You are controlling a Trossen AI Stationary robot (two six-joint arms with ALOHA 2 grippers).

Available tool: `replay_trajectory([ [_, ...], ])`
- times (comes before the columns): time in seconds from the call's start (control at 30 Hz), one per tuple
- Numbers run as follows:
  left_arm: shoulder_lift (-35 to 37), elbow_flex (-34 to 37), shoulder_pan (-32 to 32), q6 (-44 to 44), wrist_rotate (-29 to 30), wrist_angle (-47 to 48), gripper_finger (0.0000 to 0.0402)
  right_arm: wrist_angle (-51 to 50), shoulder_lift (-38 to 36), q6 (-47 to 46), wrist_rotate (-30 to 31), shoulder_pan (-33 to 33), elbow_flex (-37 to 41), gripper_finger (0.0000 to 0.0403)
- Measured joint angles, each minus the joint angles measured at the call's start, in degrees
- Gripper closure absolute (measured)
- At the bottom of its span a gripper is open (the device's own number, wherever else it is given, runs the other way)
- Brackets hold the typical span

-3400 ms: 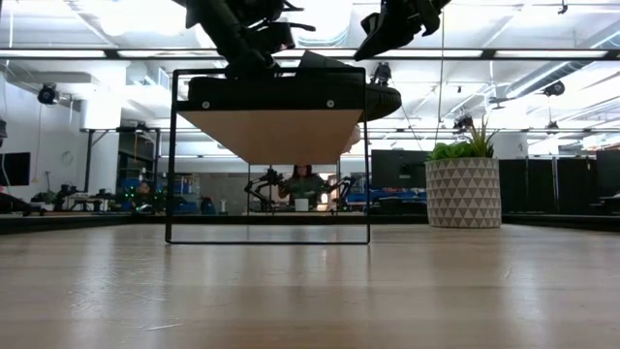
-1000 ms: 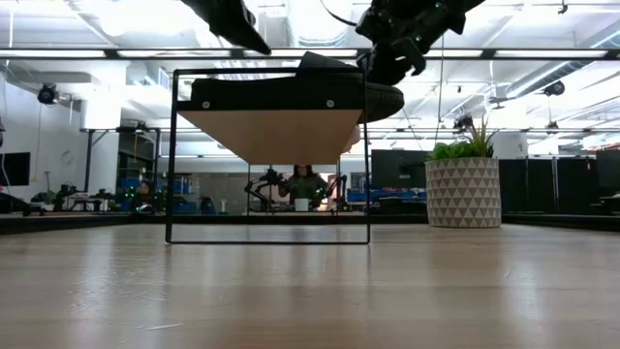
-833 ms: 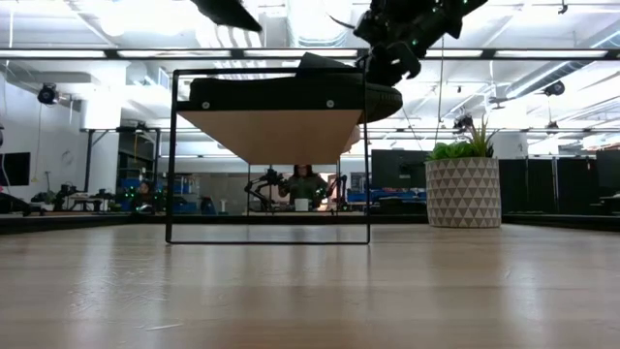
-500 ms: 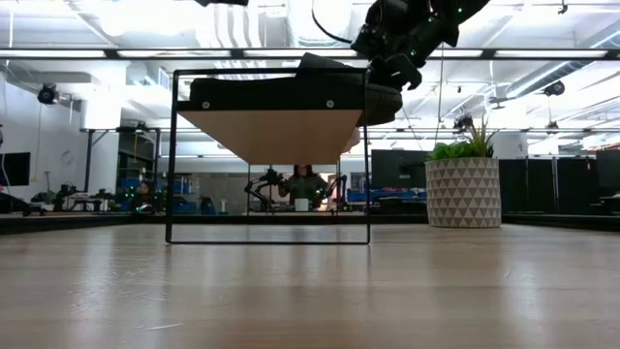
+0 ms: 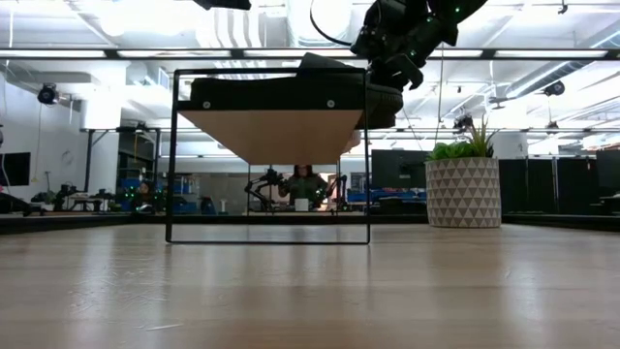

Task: Pick and place slides into the shelf
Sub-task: Put the black slide on the shelf

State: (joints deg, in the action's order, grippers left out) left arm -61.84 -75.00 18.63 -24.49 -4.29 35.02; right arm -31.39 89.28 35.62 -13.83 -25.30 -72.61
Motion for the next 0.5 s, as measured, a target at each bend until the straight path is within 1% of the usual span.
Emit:
replay_trajectory([
  [0.13,0.1,0.0,0.0,-0.1,0.0,0.1,0.032,-2.2,-1.4,1.5,0.6,0.0,-0.6,0.039],
  [0.23,0.3,0.1,0.0,-0.1,0.0,0.2,0.032,-2.1,-2.7,3.2,0.9,0.1,-0.7,0.0375],
  [0.4,0.7,0.1,0.0,-0.1,0.0,0.4,0.032,-1.8,-4.4,3.8,1.4,0.1,-0.7,0.0334],
  [0.5,1.3,0.1,0.0,-0.1,0.0,0.5,0.032,-2.2,-5.4,6.5,5.1,0.5,-0.7,0.0303],
])
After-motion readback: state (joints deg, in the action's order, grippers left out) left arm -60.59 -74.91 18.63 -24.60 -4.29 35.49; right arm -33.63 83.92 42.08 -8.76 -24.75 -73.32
